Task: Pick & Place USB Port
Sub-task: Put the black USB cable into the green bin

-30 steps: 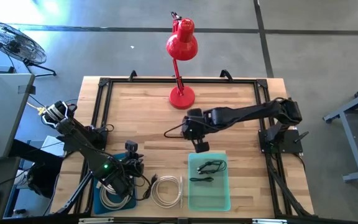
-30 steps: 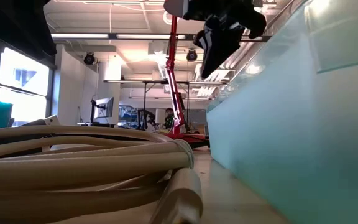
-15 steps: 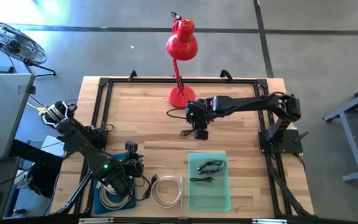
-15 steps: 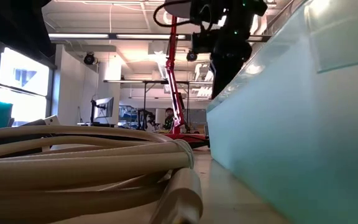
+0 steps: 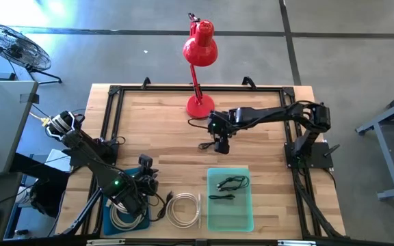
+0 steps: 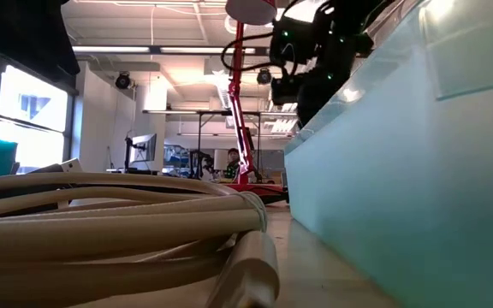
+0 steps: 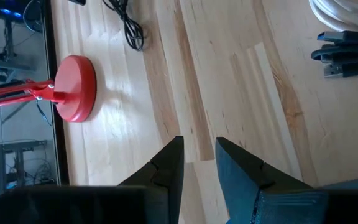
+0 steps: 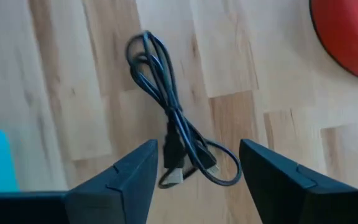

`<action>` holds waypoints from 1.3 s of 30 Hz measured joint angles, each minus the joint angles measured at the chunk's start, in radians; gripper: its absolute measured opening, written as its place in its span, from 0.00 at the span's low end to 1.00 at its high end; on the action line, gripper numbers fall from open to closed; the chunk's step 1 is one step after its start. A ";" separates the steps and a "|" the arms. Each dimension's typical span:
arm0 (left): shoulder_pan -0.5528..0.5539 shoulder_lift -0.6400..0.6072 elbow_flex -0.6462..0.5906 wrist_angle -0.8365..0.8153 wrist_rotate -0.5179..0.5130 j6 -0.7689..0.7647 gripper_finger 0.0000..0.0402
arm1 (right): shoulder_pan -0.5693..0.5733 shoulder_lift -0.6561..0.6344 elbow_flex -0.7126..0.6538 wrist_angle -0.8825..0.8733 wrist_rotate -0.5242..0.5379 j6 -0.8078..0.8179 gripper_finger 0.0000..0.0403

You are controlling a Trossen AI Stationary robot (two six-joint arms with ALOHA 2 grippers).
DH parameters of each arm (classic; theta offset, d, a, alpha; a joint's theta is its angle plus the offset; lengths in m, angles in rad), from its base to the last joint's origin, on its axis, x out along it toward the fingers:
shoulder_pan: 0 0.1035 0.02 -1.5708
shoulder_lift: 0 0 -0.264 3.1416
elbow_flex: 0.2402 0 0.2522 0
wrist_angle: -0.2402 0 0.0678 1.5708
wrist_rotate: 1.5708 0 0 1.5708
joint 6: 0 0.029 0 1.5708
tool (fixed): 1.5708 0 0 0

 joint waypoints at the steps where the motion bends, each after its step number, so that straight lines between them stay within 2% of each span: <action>1: 0.000 0.000 0.000 0.000 -0.001 0.000 0.22 | -0.004 0.000 -0.013 0.011 0.000 0.000 0.55; 9: 0.000 0.000 0.000 0.004 -0.002 -0.003 0.22 | -0.028 0.000 -0.117 0.145 -0.075 0.000 0.55; 21: 0.000 0.000 0.000 0.013 -0.002 -0.019 0.22 | -0.027 0.044 -0.226 0.265 -0.070 0.021 0.54; 25: 0.000 0.000 0.000 0.013 -0.002 -0.027 0.22 | -0.021 0.045 -0.219 0.262 -0.058 0.022 0.42; 27: 0.000 0.000 0.000 0.015 -0.001 -0.027 0.22 | -0.014 0.046 -0.205 0.257 -0.052 0.019 0.31; 30: 0.000 0.000 0.000 0.021 -0.001 -0.027 0.22 | -0.003 0.048 -0.166 0.237 -0.045 -0.005 0.09; 31: 0.000 0.000 0.000 0.023 -0.001 -0.027 0.22 | 0.000 0.048 -0.150 0.225 -0.041 -0.011 0.05; 39: 0.000 -0.001 0.000 0.028 0.001 -0.027 0.22 | 0.073 0.050 0.038 0.003 0.103 -0.030 0.03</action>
